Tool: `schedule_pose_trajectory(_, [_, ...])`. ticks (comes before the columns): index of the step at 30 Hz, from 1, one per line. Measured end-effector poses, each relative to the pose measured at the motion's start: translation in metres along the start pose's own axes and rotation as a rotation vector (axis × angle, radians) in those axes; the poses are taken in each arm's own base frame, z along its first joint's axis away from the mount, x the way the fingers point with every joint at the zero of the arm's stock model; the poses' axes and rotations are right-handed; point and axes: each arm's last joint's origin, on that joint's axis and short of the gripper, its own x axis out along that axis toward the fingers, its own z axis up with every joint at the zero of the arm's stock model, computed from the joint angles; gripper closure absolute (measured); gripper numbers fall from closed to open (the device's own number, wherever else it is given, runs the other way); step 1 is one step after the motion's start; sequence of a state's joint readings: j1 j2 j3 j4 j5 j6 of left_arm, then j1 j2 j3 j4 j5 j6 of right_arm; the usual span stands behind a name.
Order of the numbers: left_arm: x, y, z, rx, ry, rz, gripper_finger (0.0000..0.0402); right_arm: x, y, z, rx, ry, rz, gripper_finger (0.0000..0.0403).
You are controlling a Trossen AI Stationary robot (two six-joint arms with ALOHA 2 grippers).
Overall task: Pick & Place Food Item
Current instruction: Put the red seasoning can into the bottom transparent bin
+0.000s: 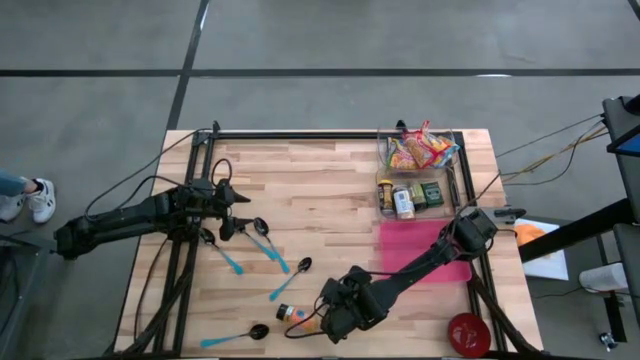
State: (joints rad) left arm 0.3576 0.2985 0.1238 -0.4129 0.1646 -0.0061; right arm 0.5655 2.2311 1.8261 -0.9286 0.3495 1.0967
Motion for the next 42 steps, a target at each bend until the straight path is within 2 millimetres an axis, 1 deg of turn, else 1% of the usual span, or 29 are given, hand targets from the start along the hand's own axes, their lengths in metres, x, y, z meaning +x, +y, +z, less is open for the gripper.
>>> schedule_pose_trajectory(15, [0.000,0.000,0.000,0.000,0.000,0.000,0.0057,0.015,0.003,-0.006,-0.004,0.053,0.002,0.0078])
schedule_pose_trajectory(42, [0.000,0.000,0.000,0.000,0.000,0.000,0.0057,0.016,0.004,-0.006,0.000,0.061,0.017,0.0078])
